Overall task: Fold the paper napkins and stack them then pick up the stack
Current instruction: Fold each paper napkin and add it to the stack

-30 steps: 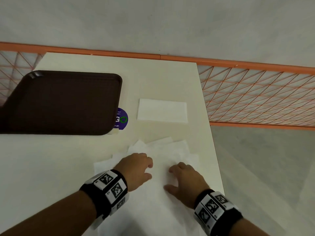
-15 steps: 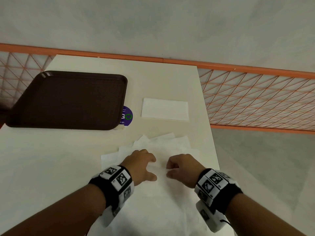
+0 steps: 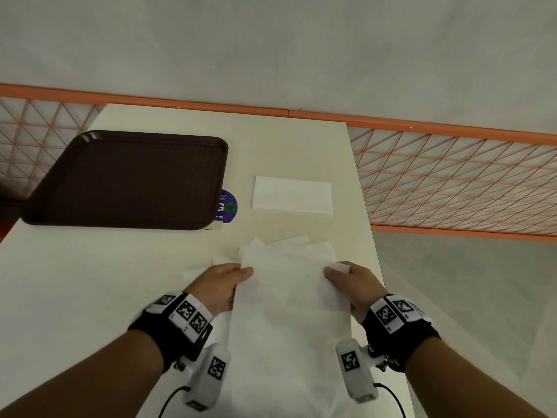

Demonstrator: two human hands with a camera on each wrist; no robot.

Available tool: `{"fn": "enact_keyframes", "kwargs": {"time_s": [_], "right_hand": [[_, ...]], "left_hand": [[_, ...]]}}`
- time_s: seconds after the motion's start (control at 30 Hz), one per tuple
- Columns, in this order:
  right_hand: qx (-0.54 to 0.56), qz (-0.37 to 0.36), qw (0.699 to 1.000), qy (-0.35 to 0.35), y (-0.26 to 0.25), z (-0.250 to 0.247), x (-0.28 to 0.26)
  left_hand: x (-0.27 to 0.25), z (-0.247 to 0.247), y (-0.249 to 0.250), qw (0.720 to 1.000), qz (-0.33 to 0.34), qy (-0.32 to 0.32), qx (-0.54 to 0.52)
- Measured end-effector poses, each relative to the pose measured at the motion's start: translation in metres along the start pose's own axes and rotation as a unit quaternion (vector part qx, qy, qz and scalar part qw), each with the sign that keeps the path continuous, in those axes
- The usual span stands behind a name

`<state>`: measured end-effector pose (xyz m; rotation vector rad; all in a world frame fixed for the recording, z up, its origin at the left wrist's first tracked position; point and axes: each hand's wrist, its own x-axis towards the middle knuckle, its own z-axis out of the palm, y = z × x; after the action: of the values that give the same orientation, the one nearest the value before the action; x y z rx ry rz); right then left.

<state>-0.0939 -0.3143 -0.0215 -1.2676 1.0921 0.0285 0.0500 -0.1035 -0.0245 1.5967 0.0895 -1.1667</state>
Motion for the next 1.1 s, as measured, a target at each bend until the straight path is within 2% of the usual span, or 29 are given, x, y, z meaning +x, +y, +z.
{"fn": "enact_keyframes", "kwargs": {"time_s": [0.07, 0.2, 0.5, 0.6, 0.7, 0.83, 1.0, 1.1], "right_hand": [[0.01, 0.012, 1.0, 0.002, 0.004, 0.004, 0.002], [0.003, 0.023, 1.0, -0.012, 0.008, 0.009, 0.003], [-0.028, 0.031, 0.998, -0.048, 0.025, -0.007, -0.011], [-0.04, 0.032, 0.997, -0.05, 0.03, -0.008, -0.013], [-0.036, 0.029, 0.998, -0.052, 0.032, -0.007, -0.012], [-0.049, 0.032, 0.994, -0.091, 0.034, -0.006, -0.014], [-0.023, 0.021, 0.997, -0.076, 0.038, -0.008, -0.008], [-0.016, 0.008, 0.997, -0.069, 0.04, -0.011, -0.007]], "left_hand": [[0.003, 0.001, -0.015, 1.0, -0.019, 0.021, -0.006], [0.009, -0.005, -0.033, 0.996, -0.005, 0.042, 0.079], [0.009, -0.007, -0.03, 0.994, 0.016, 0.077, 0.079], [0.006, -0.005, -0.028, 0.994, 0.019, 0.067, 0.079], [0.005, -0.01, -0.027, 0.995, 0.014, 0.027, 0.091], [0.002, -0.017, -0.026, 0.991, 0.01, -0.01, 0.13], [0.004, -0.018, -0.029, 0.991, 0.018, 0.002, 0.134], [0.002, -0.019, -0.031, 0.996, 0.014, -0.019, 0.092]]}}
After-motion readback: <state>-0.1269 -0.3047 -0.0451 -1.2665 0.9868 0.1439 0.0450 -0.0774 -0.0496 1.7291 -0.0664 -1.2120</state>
